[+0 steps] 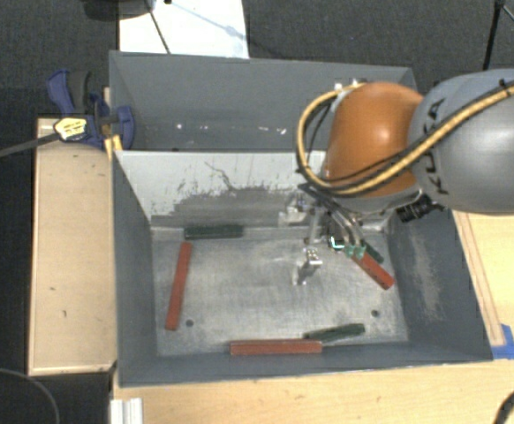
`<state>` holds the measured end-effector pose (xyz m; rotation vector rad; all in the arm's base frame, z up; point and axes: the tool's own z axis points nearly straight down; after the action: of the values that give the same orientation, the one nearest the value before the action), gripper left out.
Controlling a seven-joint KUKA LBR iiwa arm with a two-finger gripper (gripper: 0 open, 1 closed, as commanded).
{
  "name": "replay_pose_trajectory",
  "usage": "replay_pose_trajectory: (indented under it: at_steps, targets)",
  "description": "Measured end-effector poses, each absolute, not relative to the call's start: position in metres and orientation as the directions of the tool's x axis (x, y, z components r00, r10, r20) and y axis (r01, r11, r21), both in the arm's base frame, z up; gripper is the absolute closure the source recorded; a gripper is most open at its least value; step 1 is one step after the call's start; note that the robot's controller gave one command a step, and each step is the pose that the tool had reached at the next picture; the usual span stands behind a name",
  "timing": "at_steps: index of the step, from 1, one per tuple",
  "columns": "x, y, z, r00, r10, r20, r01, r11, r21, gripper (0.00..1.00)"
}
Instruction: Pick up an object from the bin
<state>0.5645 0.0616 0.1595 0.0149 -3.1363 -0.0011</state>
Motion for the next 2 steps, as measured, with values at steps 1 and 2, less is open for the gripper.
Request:
replay_pose_trajectory:
  at_steps: [1,2]
  targets:
    - [0.566,0.061,0.164,-1.000,-0.008,-0.002,-0.008,1.000,0.001,0.00]
    - [0.521,0.035,0.170,-0.998,-0.068,-0.002,-0.068,0.998,0.001,0.00]
